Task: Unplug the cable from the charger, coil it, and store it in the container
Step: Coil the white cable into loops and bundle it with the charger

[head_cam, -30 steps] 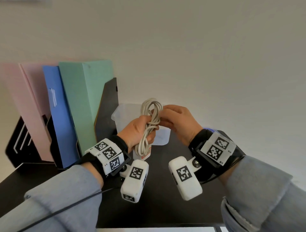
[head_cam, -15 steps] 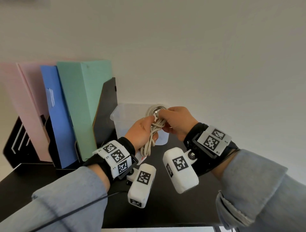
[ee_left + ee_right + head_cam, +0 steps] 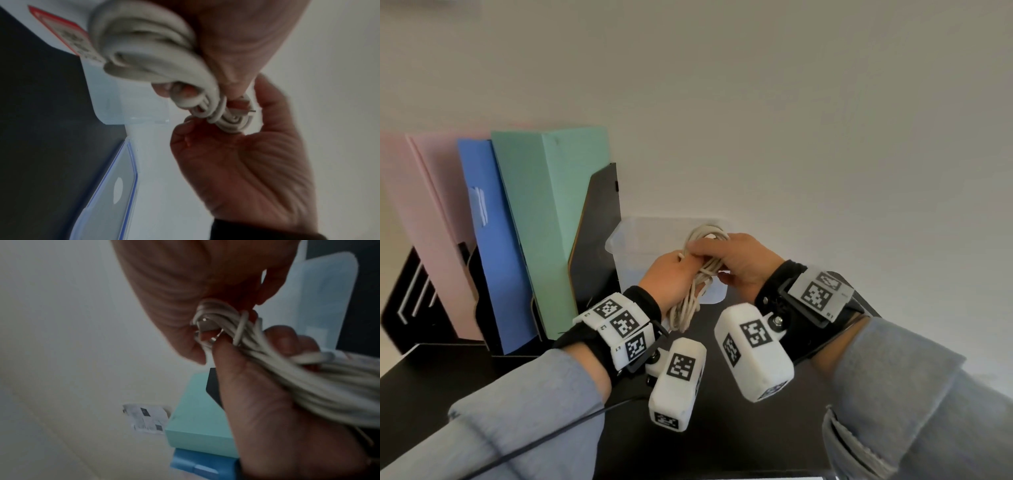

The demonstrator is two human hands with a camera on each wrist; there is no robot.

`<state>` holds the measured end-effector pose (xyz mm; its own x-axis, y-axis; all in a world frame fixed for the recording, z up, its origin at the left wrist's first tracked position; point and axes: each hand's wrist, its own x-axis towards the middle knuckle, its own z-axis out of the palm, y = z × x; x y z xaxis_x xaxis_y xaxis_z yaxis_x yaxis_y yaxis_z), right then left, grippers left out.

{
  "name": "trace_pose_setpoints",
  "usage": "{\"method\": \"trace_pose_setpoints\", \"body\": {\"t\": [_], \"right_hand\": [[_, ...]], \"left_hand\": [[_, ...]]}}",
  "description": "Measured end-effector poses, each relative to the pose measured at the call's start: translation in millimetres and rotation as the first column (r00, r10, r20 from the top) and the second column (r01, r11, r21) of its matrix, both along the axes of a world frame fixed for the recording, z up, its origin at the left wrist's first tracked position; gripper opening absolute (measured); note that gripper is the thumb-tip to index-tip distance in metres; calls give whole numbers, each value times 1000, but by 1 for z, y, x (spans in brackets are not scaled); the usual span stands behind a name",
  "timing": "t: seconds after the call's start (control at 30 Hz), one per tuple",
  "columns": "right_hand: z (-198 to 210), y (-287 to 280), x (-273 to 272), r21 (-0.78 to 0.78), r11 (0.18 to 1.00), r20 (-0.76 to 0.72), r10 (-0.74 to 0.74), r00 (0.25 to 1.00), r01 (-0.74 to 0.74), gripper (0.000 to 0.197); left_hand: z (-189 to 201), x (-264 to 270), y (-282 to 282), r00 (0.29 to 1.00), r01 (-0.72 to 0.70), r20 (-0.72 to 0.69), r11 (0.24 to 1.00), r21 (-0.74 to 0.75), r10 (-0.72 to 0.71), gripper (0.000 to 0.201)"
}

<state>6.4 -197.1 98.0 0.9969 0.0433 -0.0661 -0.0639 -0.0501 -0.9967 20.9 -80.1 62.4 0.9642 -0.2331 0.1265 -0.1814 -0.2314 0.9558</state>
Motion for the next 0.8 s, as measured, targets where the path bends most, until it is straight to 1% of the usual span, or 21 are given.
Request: {"method": "trace_pose_setpoints", "body": {"t": [0.07,0.13,0.23,0.33,0.4,0.5,0.6,0.63,0.73,0.8], "right_hand": [[-3,0,2,-26,1000,40,-1,999,2,11],[-5,-2,2,-74,997,96,-6,995,13,14],[-8,-3,3,-137,990,170,5,985,19,18],[-10,-2,2,-123,992,184,12,983,11,22],[-11,-3,3,-96,994,196,-23,980,43,26],[-16,-3,5,-91,990,222,-87,971,110,32],[-19,-4,5,-96,981,239,-141,961,168,32],[-18,-6,6,-97,980,238,-145,960,172,32],[-14,-13,4,-82,990,191,-99,977,117,16],[-13,-16,3,-68,993,152,-84,985,95,16]], "left_hand": [[-1,2,1,999,-3,-40,1000,-18,2,43],[-2,2,2,994,0,-108,997,-80,-8,41],[-3,1,2,979,7,-201,982,-189,-45,43],[-5,0,3,966,51,-235,970,-239,-109,41],[-6,0,4,966,109,-204,963,-246,-161,45],[-7,1,3,981,170,-62,970,-171,-183,48],[-11,2,3,991,136,4,977,-162,-137,52],[-11,1,4,990,142,30,978,-155,-139,51],[-13,2,7,987,134,102,989,-62,-127,47],[-11,0,10,980,131,148,991,16,-132,48]]}}
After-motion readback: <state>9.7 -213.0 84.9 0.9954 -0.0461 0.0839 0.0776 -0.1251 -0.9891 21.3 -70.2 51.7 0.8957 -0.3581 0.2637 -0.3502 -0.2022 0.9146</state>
